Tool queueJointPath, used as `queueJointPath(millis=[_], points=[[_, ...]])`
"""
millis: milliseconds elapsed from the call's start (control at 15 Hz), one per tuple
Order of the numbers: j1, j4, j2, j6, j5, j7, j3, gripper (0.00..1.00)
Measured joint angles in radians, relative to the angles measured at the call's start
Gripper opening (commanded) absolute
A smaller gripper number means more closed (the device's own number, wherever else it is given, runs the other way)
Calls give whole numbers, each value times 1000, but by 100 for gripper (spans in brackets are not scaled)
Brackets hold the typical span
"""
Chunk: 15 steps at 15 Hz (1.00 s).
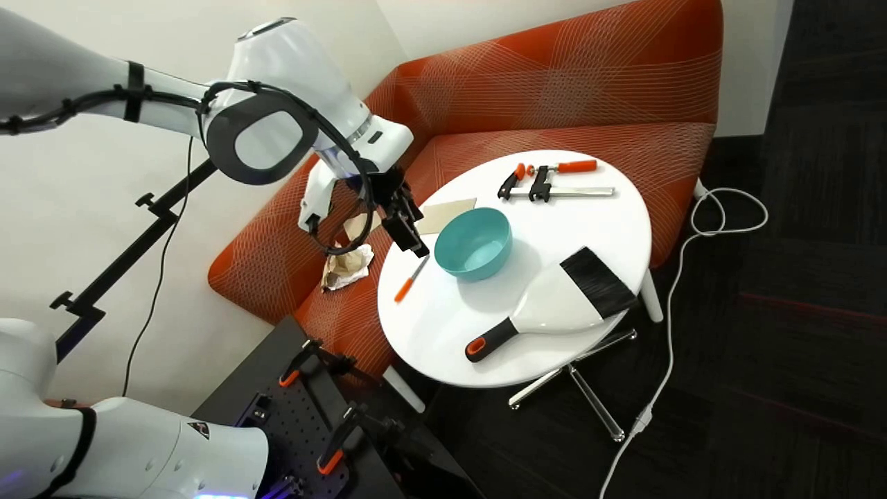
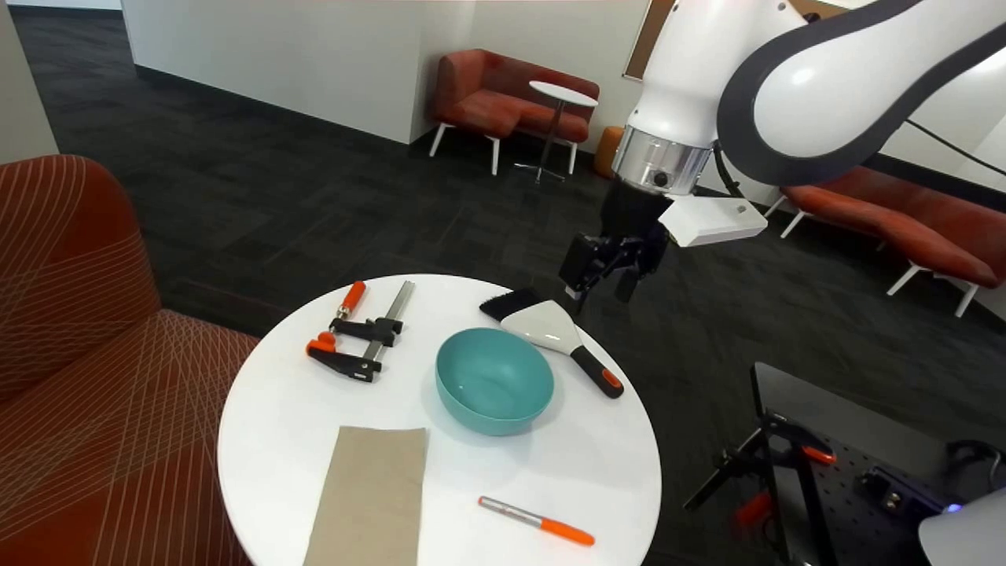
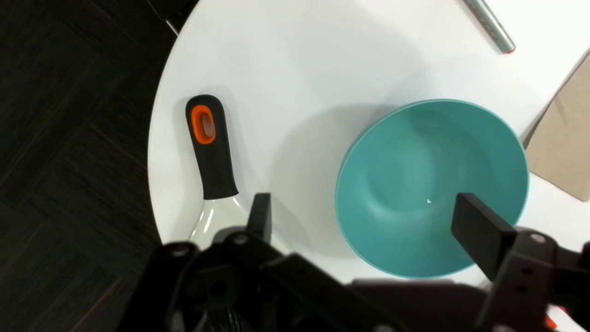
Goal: Move the blue bowl forwards
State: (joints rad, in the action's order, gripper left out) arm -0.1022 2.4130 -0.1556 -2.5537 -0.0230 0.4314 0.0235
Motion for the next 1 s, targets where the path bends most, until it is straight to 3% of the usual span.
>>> queueJointPath(millis=[467,1000], points=[[12,-11,-33,-59,-1,-1,26,100],[7,-137,-258,-132,-100,-105,35,100]])
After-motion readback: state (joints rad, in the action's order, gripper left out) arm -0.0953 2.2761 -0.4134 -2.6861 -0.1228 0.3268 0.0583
